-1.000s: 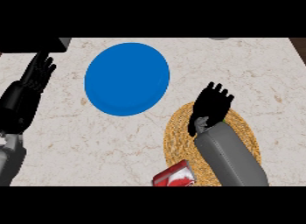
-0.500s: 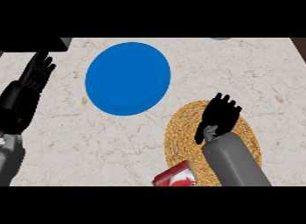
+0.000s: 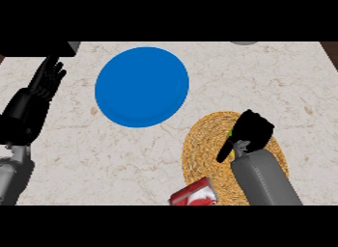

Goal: Pick the lemon from the placemat and place it in the plate

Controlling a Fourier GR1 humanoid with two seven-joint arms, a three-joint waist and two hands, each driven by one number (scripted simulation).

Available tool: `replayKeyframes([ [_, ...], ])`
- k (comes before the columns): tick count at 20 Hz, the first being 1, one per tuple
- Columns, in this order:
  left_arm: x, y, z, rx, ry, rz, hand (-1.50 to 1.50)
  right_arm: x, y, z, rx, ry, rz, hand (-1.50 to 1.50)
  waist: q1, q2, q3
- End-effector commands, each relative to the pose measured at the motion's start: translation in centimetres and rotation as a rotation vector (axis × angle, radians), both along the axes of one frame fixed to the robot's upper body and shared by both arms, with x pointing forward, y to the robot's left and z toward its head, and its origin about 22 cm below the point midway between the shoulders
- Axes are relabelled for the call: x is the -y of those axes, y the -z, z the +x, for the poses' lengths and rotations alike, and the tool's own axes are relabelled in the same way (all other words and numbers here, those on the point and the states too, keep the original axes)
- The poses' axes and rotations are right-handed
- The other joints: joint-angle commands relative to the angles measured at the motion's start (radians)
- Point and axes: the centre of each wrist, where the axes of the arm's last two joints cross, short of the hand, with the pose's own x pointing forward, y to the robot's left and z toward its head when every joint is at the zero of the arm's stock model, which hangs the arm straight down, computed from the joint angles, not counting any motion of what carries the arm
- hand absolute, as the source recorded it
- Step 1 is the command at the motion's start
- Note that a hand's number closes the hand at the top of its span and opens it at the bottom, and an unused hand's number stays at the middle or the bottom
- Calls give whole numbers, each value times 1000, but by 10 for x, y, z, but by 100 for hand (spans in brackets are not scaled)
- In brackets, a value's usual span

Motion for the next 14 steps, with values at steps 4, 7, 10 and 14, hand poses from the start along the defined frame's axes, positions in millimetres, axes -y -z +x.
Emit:
replayKeyframes([
  [4, -12, -21, 0, 16, 16, 7, 0, -16, 13, -3, 98, 20, -248, 150, 11, 11, 5],
  [7, -4, -2, -9, 9, -3, -1, 0, -10, 12, -11, 137, -34, -337, 150, 9, 9, 5],
  [10, -13, -13, -5, 18, -15, 12, 0, 0, -1, -35, 180, -20, -250, 150, -4, 7, 5],
  [14, -6, -14, 7, -13, -40, -4, 0, 25, -9, -91, 228, 4, -41, 150, -38, 2, 6],
])
